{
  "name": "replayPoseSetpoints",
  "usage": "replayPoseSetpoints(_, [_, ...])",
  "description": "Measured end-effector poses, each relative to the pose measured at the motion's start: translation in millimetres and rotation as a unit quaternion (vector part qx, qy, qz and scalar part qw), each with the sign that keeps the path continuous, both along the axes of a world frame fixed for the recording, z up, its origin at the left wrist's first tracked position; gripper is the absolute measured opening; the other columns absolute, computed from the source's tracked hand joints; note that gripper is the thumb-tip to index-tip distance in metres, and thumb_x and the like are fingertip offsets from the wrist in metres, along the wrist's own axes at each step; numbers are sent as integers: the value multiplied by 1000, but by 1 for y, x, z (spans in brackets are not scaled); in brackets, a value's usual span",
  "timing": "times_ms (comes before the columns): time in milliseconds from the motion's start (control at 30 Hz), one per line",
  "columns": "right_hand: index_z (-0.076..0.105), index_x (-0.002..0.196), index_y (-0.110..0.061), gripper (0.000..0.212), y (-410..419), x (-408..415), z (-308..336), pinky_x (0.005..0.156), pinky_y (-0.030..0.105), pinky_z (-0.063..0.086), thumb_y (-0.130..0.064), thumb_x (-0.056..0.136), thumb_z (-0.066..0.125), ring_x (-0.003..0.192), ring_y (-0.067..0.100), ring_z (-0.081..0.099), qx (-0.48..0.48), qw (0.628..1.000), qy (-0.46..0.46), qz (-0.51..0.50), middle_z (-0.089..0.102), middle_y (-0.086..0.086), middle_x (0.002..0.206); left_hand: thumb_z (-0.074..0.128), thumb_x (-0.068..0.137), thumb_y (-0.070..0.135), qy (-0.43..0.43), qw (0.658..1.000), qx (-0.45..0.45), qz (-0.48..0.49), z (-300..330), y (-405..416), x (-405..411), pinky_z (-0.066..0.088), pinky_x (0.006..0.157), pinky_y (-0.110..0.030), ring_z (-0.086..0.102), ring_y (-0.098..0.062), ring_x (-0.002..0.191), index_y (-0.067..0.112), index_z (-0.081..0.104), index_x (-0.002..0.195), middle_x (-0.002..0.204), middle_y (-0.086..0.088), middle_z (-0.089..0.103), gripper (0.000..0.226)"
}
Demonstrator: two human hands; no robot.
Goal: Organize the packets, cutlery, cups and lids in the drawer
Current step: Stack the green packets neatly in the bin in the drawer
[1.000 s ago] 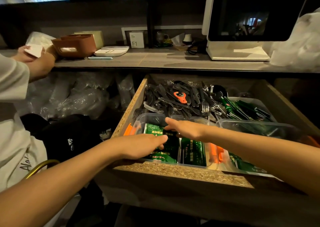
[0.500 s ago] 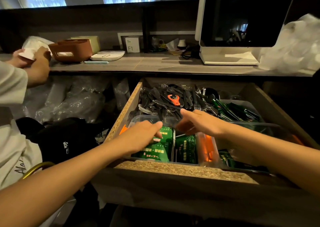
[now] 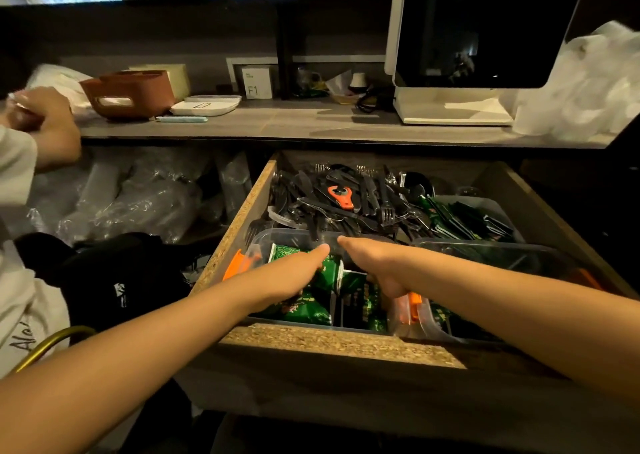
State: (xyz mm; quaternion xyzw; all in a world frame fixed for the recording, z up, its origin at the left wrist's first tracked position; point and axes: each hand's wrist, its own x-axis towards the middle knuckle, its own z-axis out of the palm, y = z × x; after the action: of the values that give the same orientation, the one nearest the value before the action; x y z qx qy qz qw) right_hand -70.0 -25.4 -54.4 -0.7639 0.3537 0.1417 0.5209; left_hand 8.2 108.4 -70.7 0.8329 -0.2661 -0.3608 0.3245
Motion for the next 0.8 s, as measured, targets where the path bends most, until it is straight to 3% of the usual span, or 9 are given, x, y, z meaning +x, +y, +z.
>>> replayPoseSetpoints(100, [12, 156, -14, 69, 4, 0, 2, 116, 55, 13, -57, 102, 23, 148, 37, 10, 17, 999, 5, -37, 7, 16, 163, 24, 104, 60, 25, 996, -68, 49, -3, 5, 6, 41, 108, -33, 52, -15, 125, 17, 61, 130, 145, -5, 52, 62])
replayPoseSetpoints(233, [20, 154, -15, 65, 4, -6, 17, 116, 53, 17, -53, 103, 27, 147, 35, 17, 8, 998, -47, -43, 15, 13, 162, 27, 106, 52, -15, 987, -135, 83, 16, 8, 7, 50, 101, -38, 60, -20, 114, 22, 70, 98, 128, -8, 63, 53])
replayPoseSetpoints(333, [23, 154, -20, 65, 1, -18, 32, 111, 60, 30, -57, 100, 31, 144, 37, 23, 33, 995, -87, -36, 21, 12, 160, 28, 106, 52, -15, 986, -140, 91, 31, 19, 2, 58, 78, -34, 64, -18, 90, 15, 71, 101, 113, -9, 69, 57])
replayPoseSetpoints(400, [33, 148, -14, 65, 0, -23, 36, 102, 56, 43, -57, 100, 33, 137, 38, 36, 69, 992, -99, -36, 34, 17, 152, 26, 104, 58, 23, 992, -96, 82, 37, 27, -3, 58, 70, -36, 66, -24, 85, 13, 66, 106, 112, -12, 67, 61])
replayPoseSetpoints(467, [39, 143, -10, 65, 5, -26, 35, 96, 53, 47, -58, 100, 32, 130, 40, 43, 112, 990, -79, -23, 40, 21, 146, 24, 101, 64, 45, 996, -36, 67, 38, 31, -6, 60, 75, -39, 68, -29, 89, 13, 60, 112, 117, -14, 62, 64])
replayPoseSetpoints(633, [30, 150, -10, 75, 16, -23, 15, 106, 57, 36, -63, 97, 28, 137, 38, 37, 139, 990, 16, 6, 34, 23, 151, 21, 99, 69, 62, 996, 39, 50, 34, 27, -12, 56, 94, -45, 65, -35, 106, 11, 50, 132, 144, -20, 47, 73])
replayPoseSetpoints(733, [33, 148, -11, 75, 12, -25, 17, 105, 55, 41, -64, 97, 28, 129, 38, 45, 142, 990, -15, -6, 37, 23, 148, 21, 98, 70, 77, 995, 45, 45, 41, 26, -15, 55, 95, -47, 62, -38, 110, 13, 50, 132, 150, -23, 41, 73])
replayPoseSetpoints(800, [41, 141, -11, 69, 7, -29, 25, 97, 50, 48, -63, 98, 28, 123, 37, 51, 124, 988, -85, -24, 46, 21, 141, 20, 100, 68, 61, 997, 22, 41, 47, 24, -19, 59, 85, -43, 64, -32, 106, 15, 51, 129, 143, -19, 49, 68])
